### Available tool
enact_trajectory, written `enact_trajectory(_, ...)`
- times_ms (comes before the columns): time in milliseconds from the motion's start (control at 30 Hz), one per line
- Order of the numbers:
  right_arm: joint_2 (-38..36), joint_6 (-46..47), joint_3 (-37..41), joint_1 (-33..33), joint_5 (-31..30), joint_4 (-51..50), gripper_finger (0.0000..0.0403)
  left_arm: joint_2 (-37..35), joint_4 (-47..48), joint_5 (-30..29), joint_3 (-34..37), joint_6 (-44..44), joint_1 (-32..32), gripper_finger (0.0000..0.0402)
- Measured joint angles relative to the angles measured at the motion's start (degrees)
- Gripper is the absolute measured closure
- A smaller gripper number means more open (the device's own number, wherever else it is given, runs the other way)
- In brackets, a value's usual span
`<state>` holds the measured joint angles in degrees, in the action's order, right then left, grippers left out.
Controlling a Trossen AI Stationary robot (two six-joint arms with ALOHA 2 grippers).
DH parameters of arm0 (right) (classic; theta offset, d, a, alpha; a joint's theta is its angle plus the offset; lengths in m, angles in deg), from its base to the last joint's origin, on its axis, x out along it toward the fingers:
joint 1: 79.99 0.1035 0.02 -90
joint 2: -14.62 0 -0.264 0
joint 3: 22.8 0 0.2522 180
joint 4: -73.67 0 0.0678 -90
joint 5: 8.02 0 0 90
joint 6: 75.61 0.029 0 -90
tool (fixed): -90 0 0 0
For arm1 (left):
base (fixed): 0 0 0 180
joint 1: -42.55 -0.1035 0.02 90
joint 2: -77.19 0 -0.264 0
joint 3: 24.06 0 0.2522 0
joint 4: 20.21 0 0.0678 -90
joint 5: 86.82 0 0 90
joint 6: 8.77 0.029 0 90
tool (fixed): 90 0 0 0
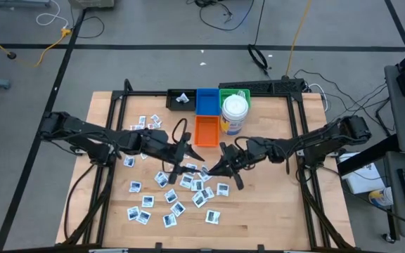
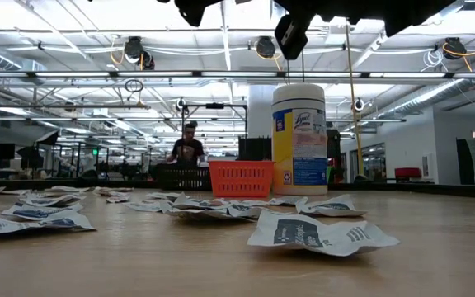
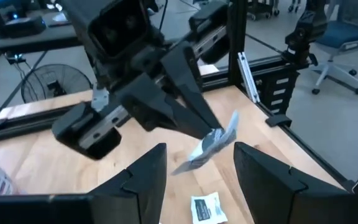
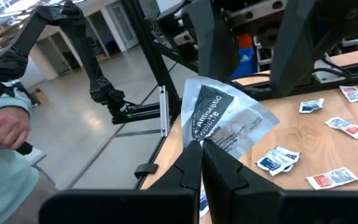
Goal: Pick & Place First Aid Supplies
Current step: Put the gray towelette pack into the black bin
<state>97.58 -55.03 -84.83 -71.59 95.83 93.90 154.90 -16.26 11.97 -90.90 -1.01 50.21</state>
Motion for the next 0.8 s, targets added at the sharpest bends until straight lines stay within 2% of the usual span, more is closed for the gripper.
enact_trajectory(300, 0.00, 1.27, 0.02, -0.15, 0.02, -0.12, 0.0403, 1.65, -0.99, 2.45, 0.02, 1.37, 0.06, 0.0222)
enact_trajectory(367, 0.00, 1.27, 0.04, -0.15, -0.02, -0.31, 0.0403, 1.66, -1.39, 2.76, 0.09, 1.36, 0.06, 0.0247)
enact_trajectory(633, -0.02, 1.07, 0.04, -0.17, -0.29, -0.21, 0.0403, 1.51, -2.88, 3.30, 0.04, 1.26, 0.06, 0.0386)
enact_trajectory(800, 0.00, -0.40, 0.07, -0.17, -0.43, 0.07, 0.0397, 1.50, -2.34, 3.31, 0.04, 0.45, 0.06, 0.0393)
